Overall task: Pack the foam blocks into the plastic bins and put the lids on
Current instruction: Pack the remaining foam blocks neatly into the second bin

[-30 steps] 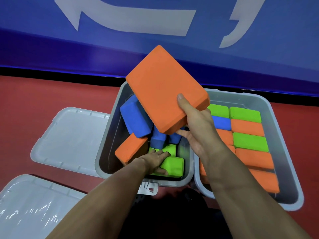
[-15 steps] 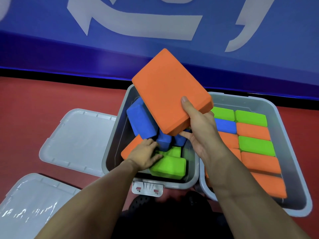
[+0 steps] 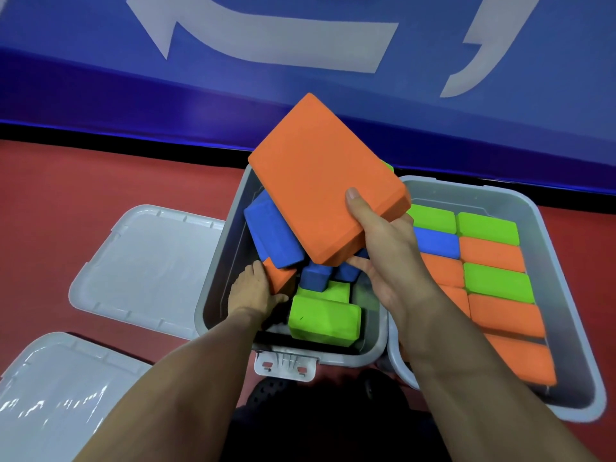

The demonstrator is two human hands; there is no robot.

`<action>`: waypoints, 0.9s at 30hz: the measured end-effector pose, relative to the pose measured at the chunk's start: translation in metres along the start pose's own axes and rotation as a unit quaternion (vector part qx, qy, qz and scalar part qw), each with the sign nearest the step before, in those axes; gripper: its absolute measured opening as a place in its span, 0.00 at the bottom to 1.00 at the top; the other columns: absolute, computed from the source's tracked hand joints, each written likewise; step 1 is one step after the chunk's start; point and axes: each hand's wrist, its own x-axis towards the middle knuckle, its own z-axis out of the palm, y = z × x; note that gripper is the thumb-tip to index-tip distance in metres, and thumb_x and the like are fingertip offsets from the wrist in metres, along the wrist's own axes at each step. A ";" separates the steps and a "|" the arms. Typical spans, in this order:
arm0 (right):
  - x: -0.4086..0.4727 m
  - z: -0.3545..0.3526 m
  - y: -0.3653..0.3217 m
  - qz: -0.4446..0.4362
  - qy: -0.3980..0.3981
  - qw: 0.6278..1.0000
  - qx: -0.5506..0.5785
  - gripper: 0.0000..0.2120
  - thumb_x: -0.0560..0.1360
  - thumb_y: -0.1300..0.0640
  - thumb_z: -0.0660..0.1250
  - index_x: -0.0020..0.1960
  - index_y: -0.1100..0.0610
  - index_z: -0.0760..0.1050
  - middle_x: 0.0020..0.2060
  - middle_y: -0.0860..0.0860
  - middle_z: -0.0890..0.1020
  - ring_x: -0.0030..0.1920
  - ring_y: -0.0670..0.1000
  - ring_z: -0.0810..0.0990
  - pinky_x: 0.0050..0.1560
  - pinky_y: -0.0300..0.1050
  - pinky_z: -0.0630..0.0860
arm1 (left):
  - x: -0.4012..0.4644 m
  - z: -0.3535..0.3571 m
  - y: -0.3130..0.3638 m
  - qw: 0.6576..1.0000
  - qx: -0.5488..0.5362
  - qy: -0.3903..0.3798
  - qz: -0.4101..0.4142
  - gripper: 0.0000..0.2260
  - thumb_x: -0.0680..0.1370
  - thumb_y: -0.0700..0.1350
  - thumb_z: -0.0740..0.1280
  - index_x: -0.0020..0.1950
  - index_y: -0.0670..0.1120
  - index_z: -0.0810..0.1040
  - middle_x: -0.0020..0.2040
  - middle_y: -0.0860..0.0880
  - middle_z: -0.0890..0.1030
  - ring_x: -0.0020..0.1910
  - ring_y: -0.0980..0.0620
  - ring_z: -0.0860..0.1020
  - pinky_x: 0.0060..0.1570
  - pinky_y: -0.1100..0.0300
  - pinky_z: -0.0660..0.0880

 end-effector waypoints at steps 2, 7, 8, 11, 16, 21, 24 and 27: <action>0.001 -0.001 0.000 -0.004 0.001 1.000 -0.009 0.45 0.61 0.36 0.79 0.72 0.47 0.65 0.59 0.43 0.82 0.56 0.47 0.83 0.54 0.61 0.82 | -0.003 0.000 -0.007 0.997 0.061 0.045 0.034 0.33 0.68 0.61 0.78 0.62 0.43 0.69 0.60 0.42 0.72 0.59 0.40 0.73 0.56 0.46 0.73; 0.002 -0.001 -0.001 -0.002 0.006 1.000 -0.007 0.41 0.66 0.39 0.79 0.72 0.48 0.65 0.59 0.43 0.82 0.56 0.47 0.83 0.55 0.61 0.81 | -0.016 -0.008 -0.010 0.984 -0.151 0.013 0.089 0.14 0.76 0.60 0.70 0.48 0.51 0.73 0.45 0.52 0.79 0.46 0.50 0.77 0.50 0.48 0.76; 0.001 0.000 -0.001 -0.002 0.007 1.000 -0.006 0.41 0.65 0.39 0.79 0.72 0.48 0.65 0.59 0.43 0.82 0.56 0.48 0.83 0.55 0.62 0.81 | -0.017 -0.012 -0.006 0.980 -0.184 -0.042 0.067 0.14 0.76 0.62 0.69 0.49 0.52 0.74 0.45 0.53 0.81 0.47 0.50 0.79 0.52 0.49 0.76; 0.000 0.006 0.001 -0.005 0.009 1.000 -0.005 0.46 0.60 0.37 0.79 0.72 0.48 0.65 0.60 0.43 0.82 0.57 0.48 0.83 0.54 0.62 0.81 | -0.016 -0.024 0.012 0.974 -0.166 -0.141 0.061 0.21 0.75 0.64 0.69 0.63 0.55 0.76 0.58 0.50 0.82 0.57 0.47 0.81 0.59 0.54 0.76; 0.001 0.009 0.005 -0.031 0.005 0.999 -0.007 0.43 0.59 0.38 0.81 0.69 0.48 0.68 0.58 0.43 0.83 0.56 0.47 0.84 0.54 0.59 0.82 | -0.016 -0.008 0.036 0.946 -0.143 -0.290 0.008 0.34 0.79 0.64 0.63 0.81 0.57 0.55 0.75 0.46 0.69 0.55 0.41 0.83 0.56 0.51 0.80; 0.002 0.003 0.002 -0.022 0.000 1.000 -0.009 0.43 0.62 0.40 0.80 0.71 0.48 0.66 0.59 0.44 0.82 0.57 0.47 0.83 0.56 0.60 0.81 | -0.013 0.018 0.031 0.914 -0.223 -0.338 -0.037 0.32 0.81 0.59 0.64 0.81 0.51 0.55 0.77 0.42 0.66 0.69 0.38 0.73 0.65 0.46 0.75; 0.003 -0.002 -0.001 -0.022 -0.009 1.000 -0.011 0.40 0.65 0.40 0.80 0.71 0.49 0.68 0.59 0.44 0.83 0.56 0.47 0.84 0.54 0.58 0.82 | -0.012 0.022 0.032 0.853 -0.370 -0.359 -0.081 0.26 0.79 0.53 0.69 0.73 0.50 0.64 0.70 0.41 0.72 0.55 0.37 0.83 0.47 0.46 0.84; 0.001 -0.004 -0.003 -0.036 -0.007 0.999 -0.007 0.33 0.69 0.44 0.79 0.70 0.48 0.70 0.58 0.43 0.84 0.56 0.47 0.84 0.51 0.58 0.83 | -0.011 0.025 0.031 0.841 -0.398 -0.357 -0.077 0.22 0.78 0.52 0.71 0.68 0.50 0.67 0.65 0.39 0.75 0.52 0.32 0.83 0.43 0.44 0.84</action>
